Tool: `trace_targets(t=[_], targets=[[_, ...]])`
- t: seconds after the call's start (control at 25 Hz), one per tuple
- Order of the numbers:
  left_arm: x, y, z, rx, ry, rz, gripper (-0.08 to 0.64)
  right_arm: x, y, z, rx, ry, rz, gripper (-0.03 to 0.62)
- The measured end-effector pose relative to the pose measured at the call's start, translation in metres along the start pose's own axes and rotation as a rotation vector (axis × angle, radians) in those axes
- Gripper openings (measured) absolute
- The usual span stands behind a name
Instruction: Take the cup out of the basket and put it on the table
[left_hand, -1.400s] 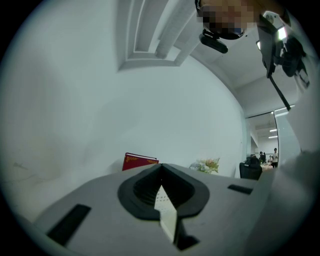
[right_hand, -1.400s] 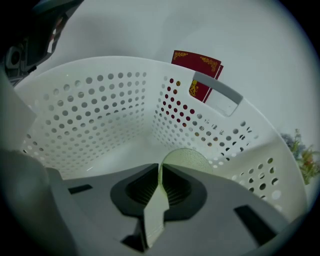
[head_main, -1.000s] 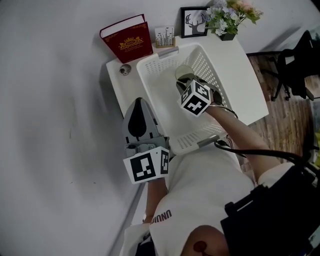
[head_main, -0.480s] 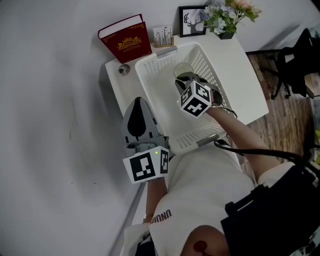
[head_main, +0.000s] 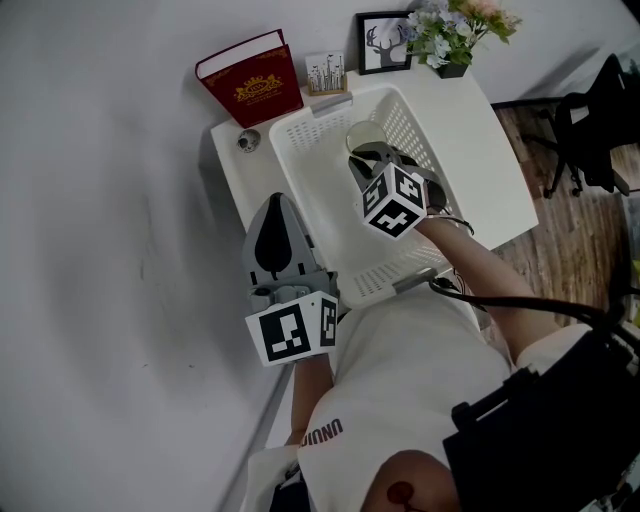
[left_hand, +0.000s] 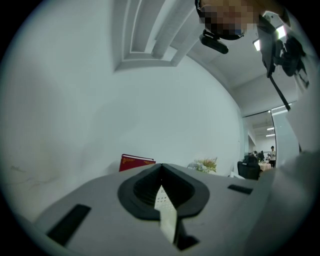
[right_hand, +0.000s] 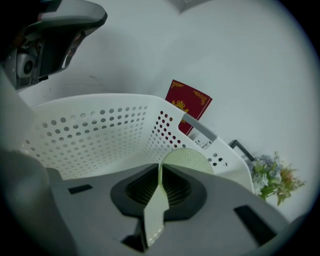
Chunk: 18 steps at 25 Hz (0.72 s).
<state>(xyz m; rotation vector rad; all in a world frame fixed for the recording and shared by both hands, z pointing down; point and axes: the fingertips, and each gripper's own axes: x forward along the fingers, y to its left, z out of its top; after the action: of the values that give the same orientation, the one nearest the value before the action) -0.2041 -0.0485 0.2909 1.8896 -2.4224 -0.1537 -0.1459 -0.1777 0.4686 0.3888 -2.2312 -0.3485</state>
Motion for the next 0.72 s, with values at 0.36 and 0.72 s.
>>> trace_targets(t=[0.36,0.72], targets=[[0.001,-0.005,0.001,0.006,0.003,-0.012,0.011,-0.012,-0.005,0.009,-0.012,-0.037,-0.035,0.038],[0.002,-0.007,0.000,0.011,0.003,-0.022,0.011,-0.017,-0.010,0.012,-0.022,-0.057,-0.077,0.038]])
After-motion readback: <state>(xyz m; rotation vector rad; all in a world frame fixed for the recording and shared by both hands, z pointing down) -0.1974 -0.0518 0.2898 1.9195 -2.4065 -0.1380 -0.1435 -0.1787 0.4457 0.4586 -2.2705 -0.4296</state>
